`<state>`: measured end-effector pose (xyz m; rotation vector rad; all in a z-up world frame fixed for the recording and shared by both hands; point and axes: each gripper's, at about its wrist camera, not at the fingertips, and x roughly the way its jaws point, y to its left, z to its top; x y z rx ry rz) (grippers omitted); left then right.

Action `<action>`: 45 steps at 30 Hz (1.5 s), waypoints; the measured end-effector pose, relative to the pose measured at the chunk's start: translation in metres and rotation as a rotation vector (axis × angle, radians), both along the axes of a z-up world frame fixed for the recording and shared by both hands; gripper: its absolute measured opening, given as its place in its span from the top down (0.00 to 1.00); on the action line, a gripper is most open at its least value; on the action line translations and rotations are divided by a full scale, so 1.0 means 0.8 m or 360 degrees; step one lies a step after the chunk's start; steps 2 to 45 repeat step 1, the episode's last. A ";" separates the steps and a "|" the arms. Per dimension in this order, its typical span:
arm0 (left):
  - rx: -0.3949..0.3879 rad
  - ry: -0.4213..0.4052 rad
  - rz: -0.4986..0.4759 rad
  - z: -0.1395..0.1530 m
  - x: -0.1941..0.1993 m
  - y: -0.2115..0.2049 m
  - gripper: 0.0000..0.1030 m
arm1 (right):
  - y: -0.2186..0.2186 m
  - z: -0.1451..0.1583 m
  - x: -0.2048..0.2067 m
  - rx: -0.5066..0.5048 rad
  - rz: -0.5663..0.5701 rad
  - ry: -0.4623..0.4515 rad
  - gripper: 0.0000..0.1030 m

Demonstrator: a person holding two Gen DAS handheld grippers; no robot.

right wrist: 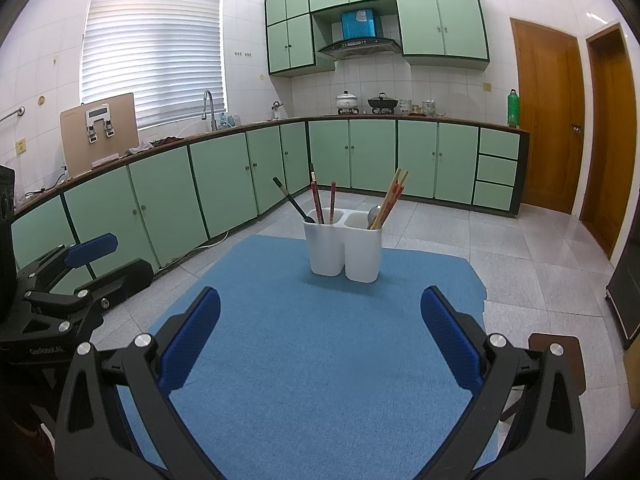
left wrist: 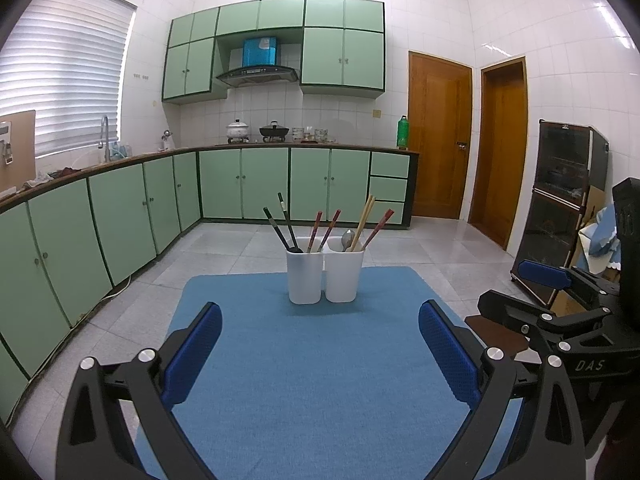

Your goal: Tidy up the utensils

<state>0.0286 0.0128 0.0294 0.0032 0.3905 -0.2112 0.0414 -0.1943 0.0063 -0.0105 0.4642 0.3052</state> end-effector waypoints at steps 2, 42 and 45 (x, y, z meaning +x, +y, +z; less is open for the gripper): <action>0.0000 0.0002 0.0002 0.000 0.000 0.001 0.06 | 0.000 0.000 0.000 0.0001 0.0000 0.0000 0.05; 0.0000 0.0002 0.0002 0.000 0.000 0.001 0.06 | 0.000 0.000 0.000 0.0001 0.0000 0.0000 0.05; 0.0000 0.0002 0.0002 0.000 0.000 0.001 0.06 | 0.000 0.000 0.000 0.0001 0.0000 0.0000 0.05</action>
